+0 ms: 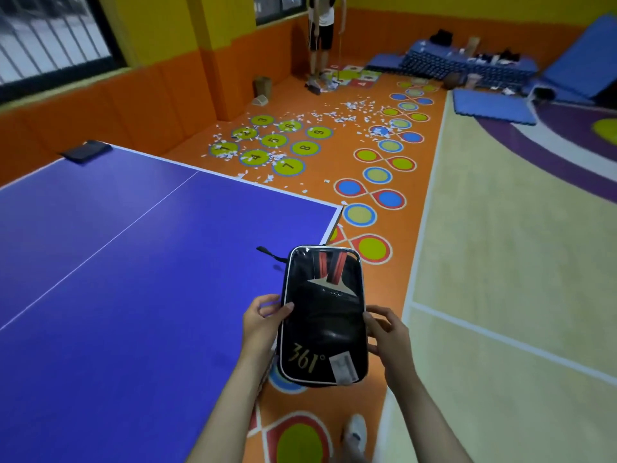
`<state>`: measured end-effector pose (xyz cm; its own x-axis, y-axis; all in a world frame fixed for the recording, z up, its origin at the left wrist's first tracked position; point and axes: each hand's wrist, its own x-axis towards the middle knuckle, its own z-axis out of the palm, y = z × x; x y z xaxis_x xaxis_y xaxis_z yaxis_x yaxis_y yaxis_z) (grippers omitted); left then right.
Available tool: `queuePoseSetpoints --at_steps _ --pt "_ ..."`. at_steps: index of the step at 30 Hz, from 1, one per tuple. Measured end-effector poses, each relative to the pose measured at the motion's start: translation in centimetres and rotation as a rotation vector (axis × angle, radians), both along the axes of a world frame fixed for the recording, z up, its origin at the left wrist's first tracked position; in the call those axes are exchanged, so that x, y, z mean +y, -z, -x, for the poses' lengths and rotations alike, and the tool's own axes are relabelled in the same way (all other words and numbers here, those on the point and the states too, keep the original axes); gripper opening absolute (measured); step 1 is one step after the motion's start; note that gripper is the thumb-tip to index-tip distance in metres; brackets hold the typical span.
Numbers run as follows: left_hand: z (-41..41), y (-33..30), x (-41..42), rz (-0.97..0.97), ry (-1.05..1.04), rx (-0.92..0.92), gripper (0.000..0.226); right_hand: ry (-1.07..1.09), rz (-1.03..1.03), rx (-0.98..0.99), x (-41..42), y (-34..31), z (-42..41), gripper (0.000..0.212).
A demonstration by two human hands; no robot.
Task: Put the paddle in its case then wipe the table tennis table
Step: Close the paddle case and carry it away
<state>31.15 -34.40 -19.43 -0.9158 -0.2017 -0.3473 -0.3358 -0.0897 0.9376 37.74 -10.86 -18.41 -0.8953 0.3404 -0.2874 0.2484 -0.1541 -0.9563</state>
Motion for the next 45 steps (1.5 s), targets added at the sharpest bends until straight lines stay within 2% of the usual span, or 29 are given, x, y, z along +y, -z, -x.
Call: queuePoseSetpoints --at_steps 7,15,20,28,37,41,45 --pt "11.6 0.2 4.1 0.037 -0.001 -0.051 0.023 -0.034 0.042 -0.03 4.7 1.4 12.1 0.012" --pt "23.7 0.3 5.5 0.114 0.014 -0.093 0.027 -0.065 0.107 -0.116 6.8 3.1 24.6 0.008" --pt "31.3 3.3 5.3 0.14 0.044 -0.125 0.024 -0.073 0.088 -0.204 6.7 6.1 31.3 0.011" --pt "43.9 10.5 5.2 0.183 0.114 -0.195 0.023 -0.07 -0.055 -0.337 6.0 10.1 41.4 0.008" --pt "51.0 15.9 4.0 0.285 0.221 -0.29 0.019 -0.046 -0.086 -0.526 4.1 14.5 47.8 0.019" --pt "52.6 16.8 3.5 0.312 0.236 -0.324 0.02 -0.115 -0.174 -0.537 3.2 15.6 48.9 0.008" --pt "53.3 17.6 3.0 0.352 0.254 -0.358 0.022 -0.131 -0.263 -0.523 2.7 17.1 50.1 0.01"
